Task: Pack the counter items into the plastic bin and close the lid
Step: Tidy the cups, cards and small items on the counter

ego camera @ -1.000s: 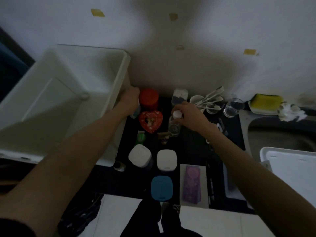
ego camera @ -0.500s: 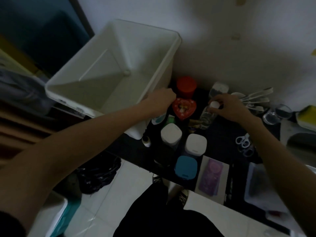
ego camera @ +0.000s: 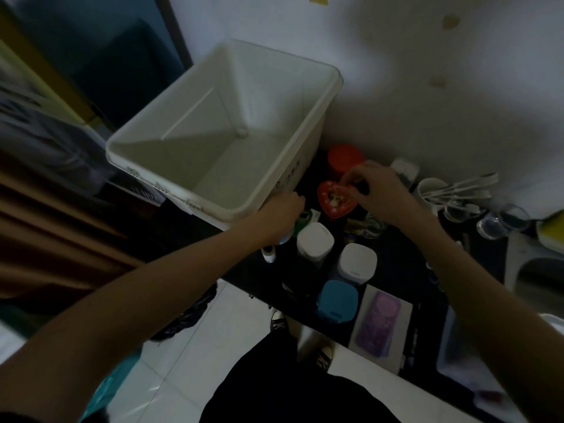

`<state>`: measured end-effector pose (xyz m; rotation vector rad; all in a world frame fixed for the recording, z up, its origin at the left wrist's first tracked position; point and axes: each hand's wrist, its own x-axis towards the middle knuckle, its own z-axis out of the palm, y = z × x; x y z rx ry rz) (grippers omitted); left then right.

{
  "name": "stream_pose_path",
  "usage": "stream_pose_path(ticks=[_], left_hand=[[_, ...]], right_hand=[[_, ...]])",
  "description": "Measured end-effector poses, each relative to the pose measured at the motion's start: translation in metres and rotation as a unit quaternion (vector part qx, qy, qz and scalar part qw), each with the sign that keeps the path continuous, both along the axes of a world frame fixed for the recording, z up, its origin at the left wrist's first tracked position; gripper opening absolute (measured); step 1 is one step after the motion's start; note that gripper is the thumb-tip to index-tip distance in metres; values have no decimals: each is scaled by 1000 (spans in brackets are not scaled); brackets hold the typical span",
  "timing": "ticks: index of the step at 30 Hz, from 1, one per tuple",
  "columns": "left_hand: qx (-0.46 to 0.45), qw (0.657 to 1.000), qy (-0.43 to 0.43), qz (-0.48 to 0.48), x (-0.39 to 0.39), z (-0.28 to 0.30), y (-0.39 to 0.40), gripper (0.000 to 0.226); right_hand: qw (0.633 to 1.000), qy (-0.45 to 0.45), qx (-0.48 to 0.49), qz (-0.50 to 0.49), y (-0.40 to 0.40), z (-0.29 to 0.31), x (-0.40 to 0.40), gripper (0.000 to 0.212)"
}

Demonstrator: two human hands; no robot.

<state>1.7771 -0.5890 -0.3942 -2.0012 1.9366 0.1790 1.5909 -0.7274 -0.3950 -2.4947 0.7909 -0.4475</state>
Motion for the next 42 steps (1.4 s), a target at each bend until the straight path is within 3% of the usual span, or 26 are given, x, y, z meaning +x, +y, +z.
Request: stream_pose_path(ticks=[3, 6, 8, 10, 11, 19, 23, 27, 32, 34, 36, 38, 42], left_hand=[[-28, 998, -55, 27, -7, 2, 4, 36], [-52, 997, -16, 59, -15, 1, 20, 68], [-52, 987, 94, 119, -12, -10, 37, 56], [-69, 954, 219, 192, -1, -29, 56, 25], [-78, 938, 255, 220, 5, -42, 67, 20], [-62, 899, 258, 348, 11, -95, 91, 34], [-59, 868, 292, 398, 6, -110, 89, 46], [-57, 872, 269, 405, 4, -115, 87, 52], [-72, 882, 247, 395, -1, -118, 87, 53], [-94, 881, 249, 392, -2, -118, 88, 47], [-114, 873, 265, 394, -2, -118, 89, 41], [-140, 865, 286, 387, -4, -116, 90, 36], [-163, 859, 297, 383, -6, -110, 88, 28]], right_hand=[[998, 36, 39, 27, 2, -5, 25, 14], [992, 74, 82, 65, -1, -14, 41, 15], [982, 129, 99, 98, -3, -22, 48, 19], [968, 191, 97, 129, -4, -33, 56, 28], [961, 219, 87, 147, -3, -38, 61, 31], [878, 413, 56, 236, -9, -98, 99, 57], [895, 385, 64, 214, -10, -113, 100, 51], [904, 368, 50, 209, -12, -123, 96, 30], [920, 334, 67, 197, -17, -121, 96, 22], [939, 269, 104, 188, -17, -115, 102, 32], [946, 212, 142, 202, -12, -110, 109, 63], [942, 188, 167, 222, -4, -109, 114, 81], [945, 168, 177, 219, 4, -118, 115, 78]])
